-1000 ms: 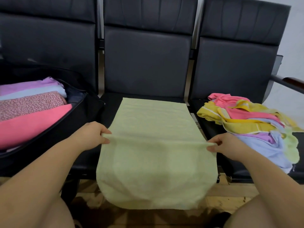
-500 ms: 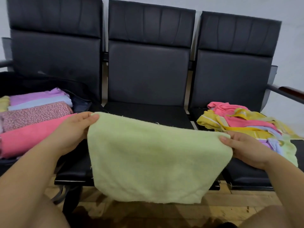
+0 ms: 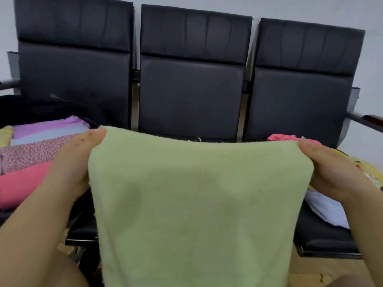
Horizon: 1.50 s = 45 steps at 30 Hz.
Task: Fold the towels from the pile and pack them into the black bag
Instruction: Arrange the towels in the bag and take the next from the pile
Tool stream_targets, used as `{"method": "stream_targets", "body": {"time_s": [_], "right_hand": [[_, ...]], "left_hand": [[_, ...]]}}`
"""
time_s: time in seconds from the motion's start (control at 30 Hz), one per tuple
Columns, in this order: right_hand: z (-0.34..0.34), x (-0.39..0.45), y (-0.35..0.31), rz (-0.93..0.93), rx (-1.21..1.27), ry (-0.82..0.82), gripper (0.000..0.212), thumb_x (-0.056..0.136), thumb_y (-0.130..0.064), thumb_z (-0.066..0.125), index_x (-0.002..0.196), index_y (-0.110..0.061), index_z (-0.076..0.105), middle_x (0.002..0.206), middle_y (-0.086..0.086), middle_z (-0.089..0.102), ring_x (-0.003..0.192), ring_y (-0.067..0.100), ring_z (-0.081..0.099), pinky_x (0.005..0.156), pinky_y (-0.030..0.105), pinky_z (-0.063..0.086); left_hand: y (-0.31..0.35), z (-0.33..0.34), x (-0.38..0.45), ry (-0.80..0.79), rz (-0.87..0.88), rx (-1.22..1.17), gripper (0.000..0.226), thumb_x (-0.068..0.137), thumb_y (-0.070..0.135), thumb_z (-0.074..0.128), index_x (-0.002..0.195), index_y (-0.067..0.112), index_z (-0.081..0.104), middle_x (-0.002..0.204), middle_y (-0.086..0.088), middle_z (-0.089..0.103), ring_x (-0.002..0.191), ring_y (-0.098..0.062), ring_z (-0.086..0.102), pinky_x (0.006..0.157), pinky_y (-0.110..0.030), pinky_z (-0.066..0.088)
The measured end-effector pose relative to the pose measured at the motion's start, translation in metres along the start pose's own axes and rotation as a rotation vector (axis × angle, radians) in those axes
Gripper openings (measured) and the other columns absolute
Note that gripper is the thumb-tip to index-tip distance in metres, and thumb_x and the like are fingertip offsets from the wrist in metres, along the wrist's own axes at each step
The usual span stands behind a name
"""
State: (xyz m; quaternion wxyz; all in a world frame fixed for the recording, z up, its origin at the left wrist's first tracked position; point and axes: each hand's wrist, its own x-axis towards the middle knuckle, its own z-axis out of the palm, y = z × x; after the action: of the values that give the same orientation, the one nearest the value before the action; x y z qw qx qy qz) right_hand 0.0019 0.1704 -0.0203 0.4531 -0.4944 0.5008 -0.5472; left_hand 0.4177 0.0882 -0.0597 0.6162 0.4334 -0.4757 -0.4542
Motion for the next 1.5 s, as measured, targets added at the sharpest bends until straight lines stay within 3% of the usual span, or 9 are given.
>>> {"method": "stream_targets", "body": {"time_s": [0.2,0.3,0.4,0.67,0.8,0.9,1.13,1.33,1.5], "right_hand": [[-0.004,0.033,0.042,0.013,-0.160,0.201,0.023,0.079,-0.035,0.064,0.068,-0.016,0.072,0.062,-0.008,0.067,0.056,0.006,0.060,0.052,0.012,0.049],[-0.014,0.047,0.051,-0.006,-0.442,0.265,0.043,0.091,-0.027,0.062,0.048,-0.021,0.063,0.038,-0.010,0.042,0.033,0.003,0.032,0.034,0.011,0.029],[-0.019,0.062,0.055,-0.019,-0.540,0.309,0.051,0.092,-0.024,0.061,0.041,-0.019,0.058,0.037,-0.001,0.048,0.031,0.006,0.043,0.037,0.012,0.041],[-0.006,0.105,0.084,-0.091,-0.731,0.429,0.019,0.096,-0.027,0.055,0.101,-0.014,0.069,0.091,-0.001,0.073,0.085,0.013,0.068,0.080,0.028,0.055],[0.011,0.122,0.110,0.082,-0.802,0.188,0.081,0.086,-0.041,0.065,0.152,-0.025,0.020,0.144,-0.001,0.047,0.131,0.016,0.046,0.103,0.035,0.043],[0.032,0.119,0.121,0.219,-0.914,-0.007,0.111,0.082,-0.045,0.069,0.150,-0.031,-0.018,0.157,0.000,0.025,0.137,0.019,0.038,0.092,0.028,0.042],[0.048,0.090,0.122,0.476,-1.240,-0.431,0.094,0.085,-0.058,0.059,0.154,-0.031,0.002,0.161,-0.006,-0.007,0.147,0.016,0.012,0.114,0.029,0.020],[0.060,0.096,0.138,0.395,-1.281,-0.311,0.092,0.087,-0.058,0.056,0.154,-0.024,0.001,0.161,0.001,-0.011,0.148,0.018,-0.004,0.120,0.037,0.012],[0.050,0.089,0.129,0.367,-1.118,-0.094,0.091,0.083,-0.048,0.067,0.153,-0.023,0.015,0.161,0.002,0.009,0.145,0.020,0.021,0.113,0.032,0.026]], "left_hand": [[-0.026,0.011,0.022,-0.017,0.188,0.715,0.017,0.086,0.026,0.069,0.070,0.022,0.065,0.056,-0.004,0.058,0.049,-0.005,0.046,0.048,-0.008,0.034],[-0.033,0.019,0.036,-0.003,0.134,0.761,0.019,0.087,0.030,0.066,0.069,0.022,0.065,0.044,0.002,0.055,0.041,-0.005,0.047,0.044,-0.007,0.035],[-0.045,0.031,0.051,0.019,0.080,0.657,0.019,0.091,0.024,0.062,0.075,0.016,0.066,0.043,0.008,0.057,0.033,-0.003,0.046,0.040,-0.006,0.037],[-0.089,0.058,0.091,0.004,0.094,0.573,0.014,0.092,0.032,0.059,0.106,0.035,0.061,0.107,0.007,0.069,0.102,-0.010,0.065,0.087,-0.036,0.054],[-0.113,0.075,0.070,-0.420,-0.152,0.912,0.103,0.084,0.041,0.067,0.150,0.036,-0.012,0.155,0.016,0.006,0.140,-0.008,0.022,0.115,-0.035,0.025],[-0.118,0.083,0.060,-0.543,-0.257,1.231,0.110,0.082,0.056,0.062,0.145,0.034,-0.026,0.152,0.004,-0.035,0.148,-0.023,-0.003,0.118,-0.039,0.013],[-0.113,0.084,0.041,-0.906,-0.475,1.586,0.111,0.079,0.071,0.052,0.151,0.021,-0.016,0.157,-0.006,-0.025,0.147,-0.022,-0.015,0.120,-0.041,0.003],[-0.117,0.073,0.064,-0.547,-0.264,1.329,0.101,0.077,0.052,0.071,0.153,0.023,0.012,0.160,-0.006,-0.013,0.148,-0.022,-0.009,0.119,-0.038,0.009],[-0.098,0.049,0.071,-0.236,-0.252,1.219,0.042,0.074,0.035,0.080,0.108,0.020,0.061,0.120,-0.007,0.057,0.107,-0.023,0.055,0.091,-0.034,0.045]]}}
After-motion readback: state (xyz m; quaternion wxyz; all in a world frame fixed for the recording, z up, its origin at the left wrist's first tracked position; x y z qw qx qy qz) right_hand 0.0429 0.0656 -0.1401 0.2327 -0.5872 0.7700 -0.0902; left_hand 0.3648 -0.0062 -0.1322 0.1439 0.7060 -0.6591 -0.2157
